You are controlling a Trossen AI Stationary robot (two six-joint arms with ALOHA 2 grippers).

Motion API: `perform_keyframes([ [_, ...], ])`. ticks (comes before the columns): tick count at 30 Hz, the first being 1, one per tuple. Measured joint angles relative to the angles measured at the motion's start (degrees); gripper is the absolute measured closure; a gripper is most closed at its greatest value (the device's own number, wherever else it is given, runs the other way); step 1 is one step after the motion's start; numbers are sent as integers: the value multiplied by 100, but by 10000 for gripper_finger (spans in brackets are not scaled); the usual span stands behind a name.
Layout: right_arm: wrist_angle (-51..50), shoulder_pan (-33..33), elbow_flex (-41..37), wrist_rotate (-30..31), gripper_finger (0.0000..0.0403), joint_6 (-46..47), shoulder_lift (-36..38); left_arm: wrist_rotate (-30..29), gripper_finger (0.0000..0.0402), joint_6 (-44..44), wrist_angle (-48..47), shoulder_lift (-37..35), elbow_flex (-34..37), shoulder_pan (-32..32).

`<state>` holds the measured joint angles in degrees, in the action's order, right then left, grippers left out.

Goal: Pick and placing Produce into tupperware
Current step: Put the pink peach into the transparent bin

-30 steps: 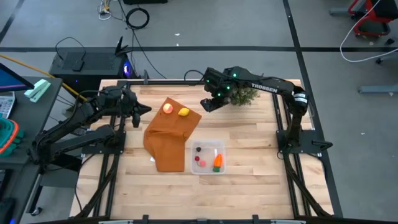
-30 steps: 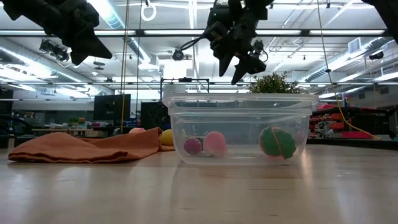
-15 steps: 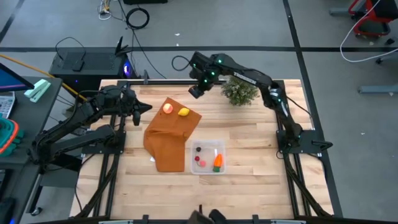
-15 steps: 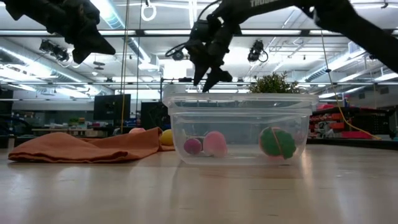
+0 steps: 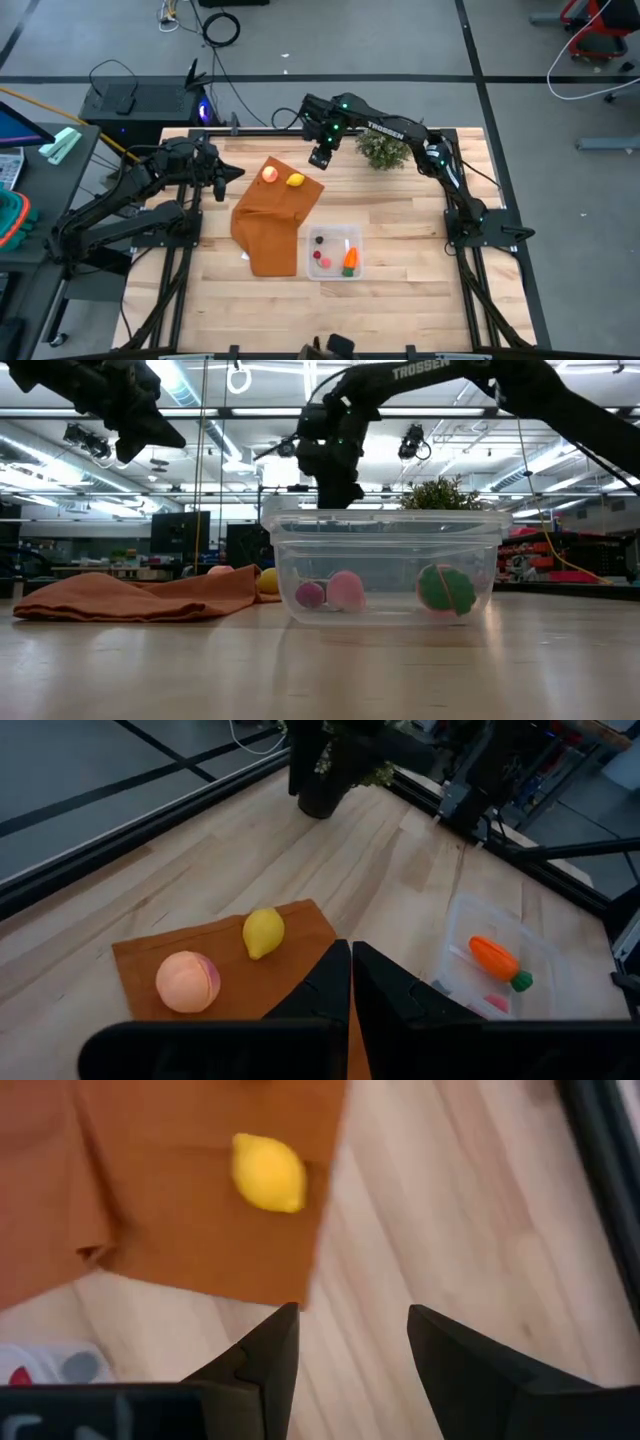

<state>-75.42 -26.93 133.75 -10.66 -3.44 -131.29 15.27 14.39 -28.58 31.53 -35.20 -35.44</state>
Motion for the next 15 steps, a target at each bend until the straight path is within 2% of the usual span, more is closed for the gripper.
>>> perform_keyframes([
  [8, 1179, 445, 0, 14, 245, -594, -2, -1, 390, -2, 0, 0, 0, -2],
  [15, 2112, 613, 0, 37, 245, -695, 0, -1, 388, -9, 0, 0, 0, -1],
])
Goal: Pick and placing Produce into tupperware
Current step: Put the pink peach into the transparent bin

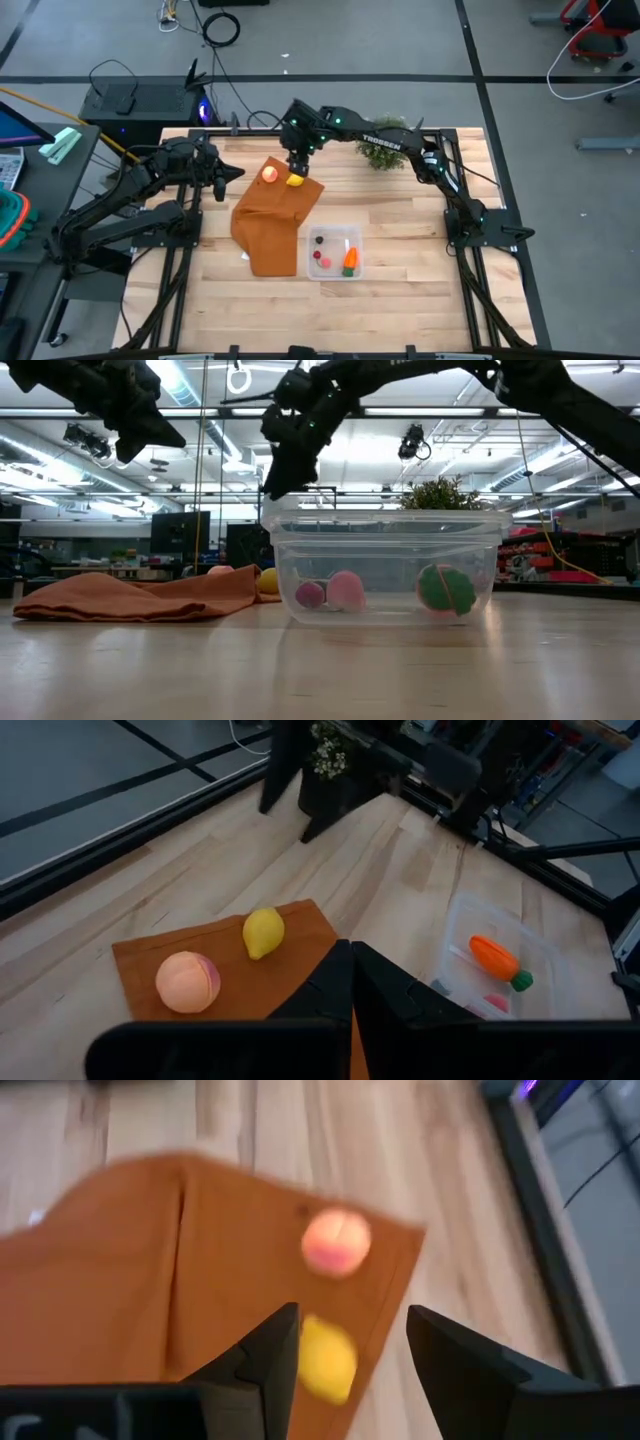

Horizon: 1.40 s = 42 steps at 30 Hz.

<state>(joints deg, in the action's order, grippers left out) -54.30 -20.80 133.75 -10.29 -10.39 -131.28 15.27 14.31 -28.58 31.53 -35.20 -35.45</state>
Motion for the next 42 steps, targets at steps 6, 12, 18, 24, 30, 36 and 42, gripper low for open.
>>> perform_keyframes([
  [6, 934, -10, 1, 53, 245, 499, -35, 0, 378, -7, 0, 0, 0, 1],
  [12, 810, -57, -6, -200, 245, 778, -393, 0, 385, -45, -2, 0, 0, 4],
  [18, 811, 127, -5, -315, 245, 707, -703, 2, 389, -57, -15, -2, 0, 5],
  [24, 597, 199, -7, -178, 245, 348, -813, 2, 379, -37, -50, -2, 0, 7],
  [30, 538, 147, -7, 3, 245, 318, -745, 7, 381, -35, -61, -2, 0, 8],
  [36, -372, 99, 116, 148, 245, 330, -284, 230, 392, -60, 22, 99, 0, 8],
  [42, -2171, 149, 129, 124, 245, 601, 415, 379, 387, -299, 36, 443, -100, 7],
])
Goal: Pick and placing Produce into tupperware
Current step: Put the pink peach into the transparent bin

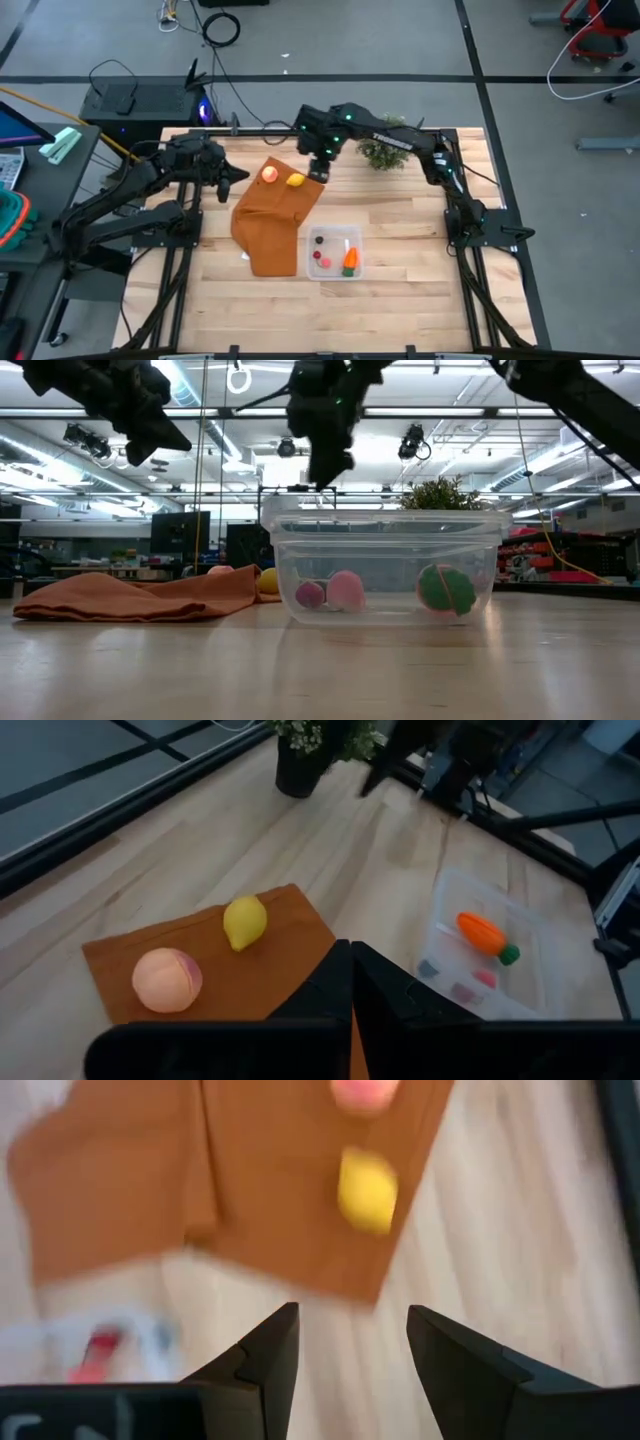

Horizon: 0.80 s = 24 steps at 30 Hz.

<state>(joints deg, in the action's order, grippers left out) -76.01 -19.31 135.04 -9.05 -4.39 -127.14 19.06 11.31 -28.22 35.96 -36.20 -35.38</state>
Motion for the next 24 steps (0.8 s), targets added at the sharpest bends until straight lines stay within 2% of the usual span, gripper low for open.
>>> perform_keyframes([
  [5, -1031, 81, -13, 126, 245, 264, 375, -9, 384, -343, 8, 467, -382, -2],
  [10, -1239, 235, -4, 378, 245, 514, 782, -9, 393, -683, -28, 1111, -1003, -2],
  [14, -1382, 256, -56, 597, 245, 787, 1148, -40, 386, -845, -383, 1705, -1539, -168],
  [19, -1397, 266, -566, 912, 245, 1059, 1713, -86, 356, -1200, -1266, 2696, -2048, -588],
  [24, -1095, 283, -1612, 1043, 245, 1319, 2336, -126, 330, -842, -1592, 3638, -2618, -716],
])
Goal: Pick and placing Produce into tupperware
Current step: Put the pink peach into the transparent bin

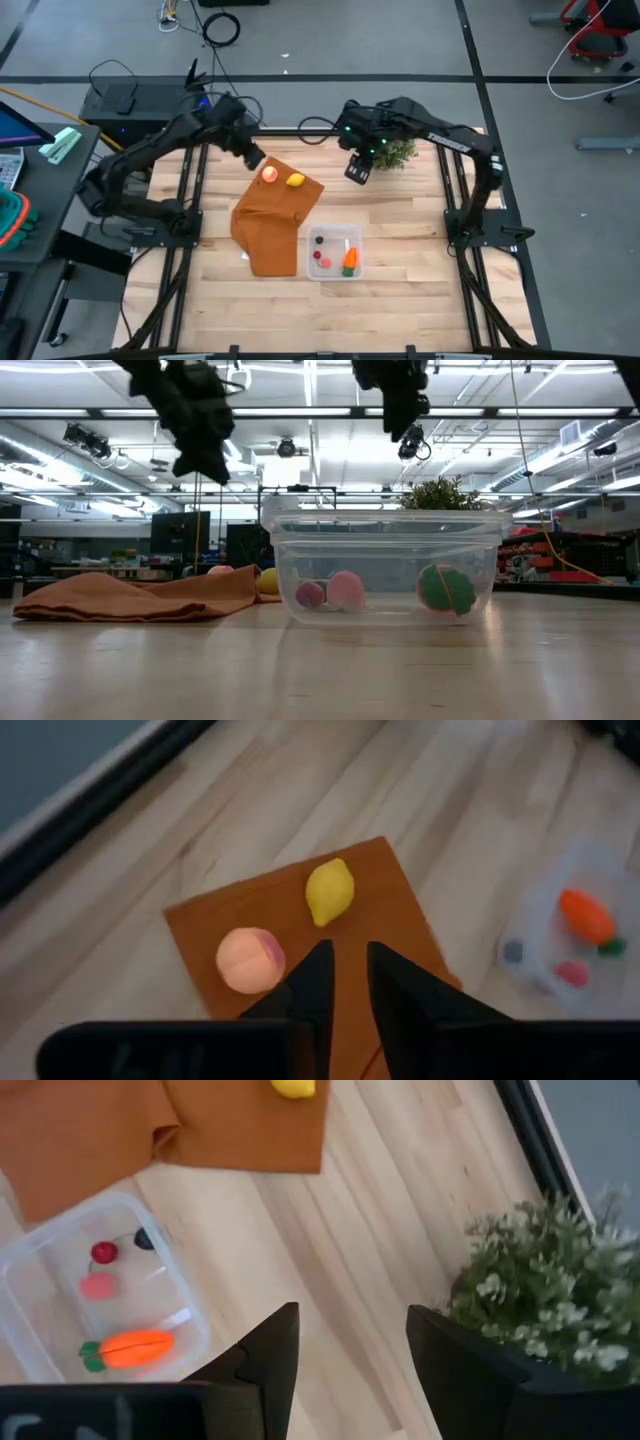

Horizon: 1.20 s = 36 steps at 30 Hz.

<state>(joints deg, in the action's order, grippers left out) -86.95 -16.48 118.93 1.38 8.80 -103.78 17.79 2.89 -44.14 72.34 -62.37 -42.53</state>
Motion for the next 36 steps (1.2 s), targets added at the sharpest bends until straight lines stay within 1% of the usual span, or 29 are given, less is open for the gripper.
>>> perform_keyframes([
  [4, 667, 105, -1053, 22, 245, 294, 494, -109, 311, 683, -362, 775, -601, 27],
  [8, 1285, 303, -2045, -101, 245, 631, 913, -528, 285, 694, -840, 1426, -1063, 182],
  [12, 1644, 538, -2842, -504, 245, 960, 1192, -853, 247, 719, -1001, 1871, -1192, 367],
  [17, 1780, 903, -3503, -604, 245, 1041, 1420, -920, 194, 980, -1342, 2233, -1197, 515],
  [23, 1956, 1138, -3887, -628, 238, 1046, 1461, -1336, 142, 1291, -1442, 2510, -1197, 612],
  [31, 2369, 1188, -3957, -648, 213, 1042, 1461, -1431, 78, 1599, -1413, 2815, -1195, 617],
  [36, 2494, 1174, -3957, -644, 208, 1038, 1461, -1534, 51, 1631, -1351, 3065, -1195, 645],
])
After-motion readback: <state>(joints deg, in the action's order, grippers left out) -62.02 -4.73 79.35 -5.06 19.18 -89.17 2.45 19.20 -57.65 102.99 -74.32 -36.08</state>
